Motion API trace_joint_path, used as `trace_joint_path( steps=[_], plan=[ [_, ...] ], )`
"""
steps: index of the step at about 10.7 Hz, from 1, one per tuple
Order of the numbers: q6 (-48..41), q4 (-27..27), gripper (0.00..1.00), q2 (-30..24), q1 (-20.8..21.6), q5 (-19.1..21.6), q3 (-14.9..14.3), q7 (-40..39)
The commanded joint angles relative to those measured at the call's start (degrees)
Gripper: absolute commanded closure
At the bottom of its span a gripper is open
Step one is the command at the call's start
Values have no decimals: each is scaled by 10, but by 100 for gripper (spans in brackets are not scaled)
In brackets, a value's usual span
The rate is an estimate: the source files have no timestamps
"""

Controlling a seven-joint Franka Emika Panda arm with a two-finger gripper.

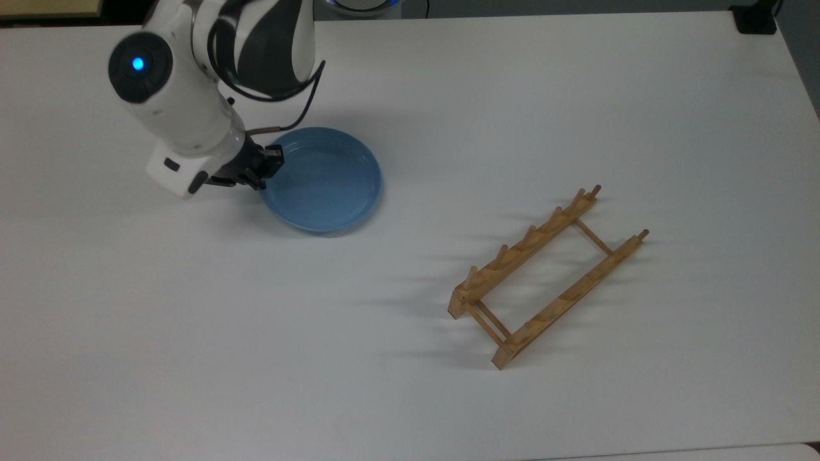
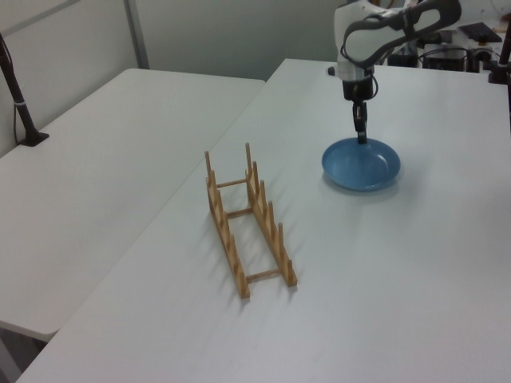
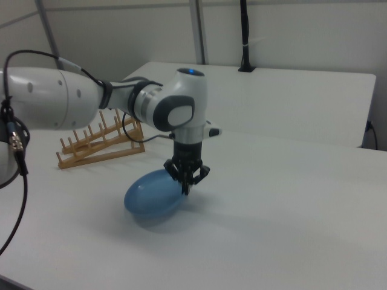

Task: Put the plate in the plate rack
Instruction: 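Close the gripper on the plate rim and tilt the plate up, then lift the plate by its rim and carry it over the wooden rack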

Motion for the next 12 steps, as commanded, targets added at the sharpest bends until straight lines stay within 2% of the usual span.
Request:
trace_joint_path(
  steps=[1, 4, 5, 7, 8, 12],
  plan=[
    [8, -16, 100, -85, 6, 5, -12, -37],
    [64, 12, 100, -130, 15, -16, -14, -26],
    [85, 24, 100, -145, 34, -17, -16, -8],
    [128, 32, 100, -161, 101, -52, -50, 61],
    [149, 38, 100, -166, 132, -90, -57, 117],
    [192, 44, 100, -161, 266, -338, -51, 428]
  ],
)
